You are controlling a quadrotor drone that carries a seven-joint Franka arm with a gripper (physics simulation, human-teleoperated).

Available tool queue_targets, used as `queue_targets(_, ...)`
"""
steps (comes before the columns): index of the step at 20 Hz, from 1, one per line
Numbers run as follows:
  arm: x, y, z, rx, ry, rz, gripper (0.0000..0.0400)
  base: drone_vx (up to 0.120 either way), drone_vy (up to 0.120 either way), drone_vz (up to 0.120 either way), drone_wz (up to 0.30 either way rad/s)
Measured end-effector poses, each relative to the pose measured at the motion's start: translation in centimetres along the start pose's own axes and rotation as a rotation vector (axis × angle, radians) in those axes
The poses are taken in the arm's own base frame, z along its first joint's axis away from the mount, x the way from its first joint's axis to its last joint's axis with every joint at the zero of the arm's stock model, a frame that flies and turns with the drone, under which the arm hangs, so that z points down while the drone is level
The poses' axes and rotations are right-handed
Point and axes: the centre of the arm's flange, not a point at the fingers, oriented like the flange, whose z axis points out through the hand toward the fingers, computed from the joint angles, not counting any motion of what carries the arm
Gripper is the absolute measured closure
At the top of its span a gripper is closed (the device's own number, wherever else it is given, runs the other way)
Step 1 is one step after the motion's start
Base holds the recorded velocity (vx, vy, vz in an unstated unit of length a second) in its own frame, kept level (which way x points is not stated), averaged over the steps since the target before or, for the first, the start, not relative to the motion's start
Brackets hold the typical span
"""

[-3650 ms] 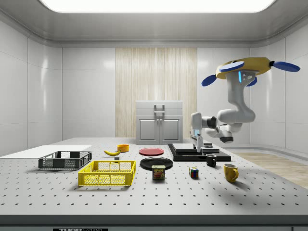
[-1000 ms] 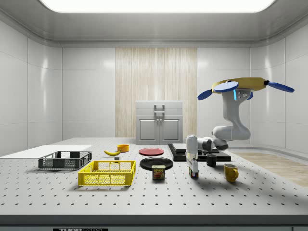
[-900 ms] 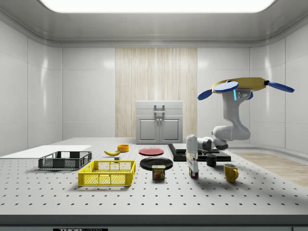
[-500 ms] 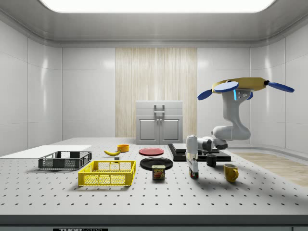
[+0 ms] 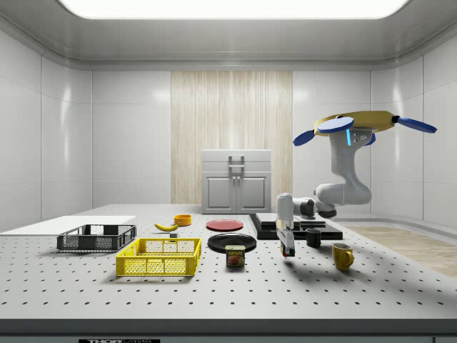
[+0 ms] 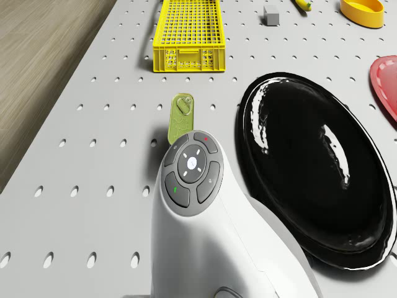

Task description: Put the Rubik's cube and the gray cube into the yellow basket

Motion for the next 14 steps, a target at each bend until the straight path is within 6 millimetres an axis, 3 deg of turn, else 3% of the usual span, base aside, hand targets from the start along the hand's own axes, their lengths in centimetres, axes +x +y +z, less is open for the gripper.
queue_targets(9, 0.0, 0.0, -1.3, 0.0, 0.0, 0.0, 0.0075, 0.0, 0.0, 0.12, 0.0)
queue_targets(14, 0.0, 0.0, -1.5, 0.0, 0.0, 0.0, 0.0075, 0.12, 0.0, 0.12, 0.0)
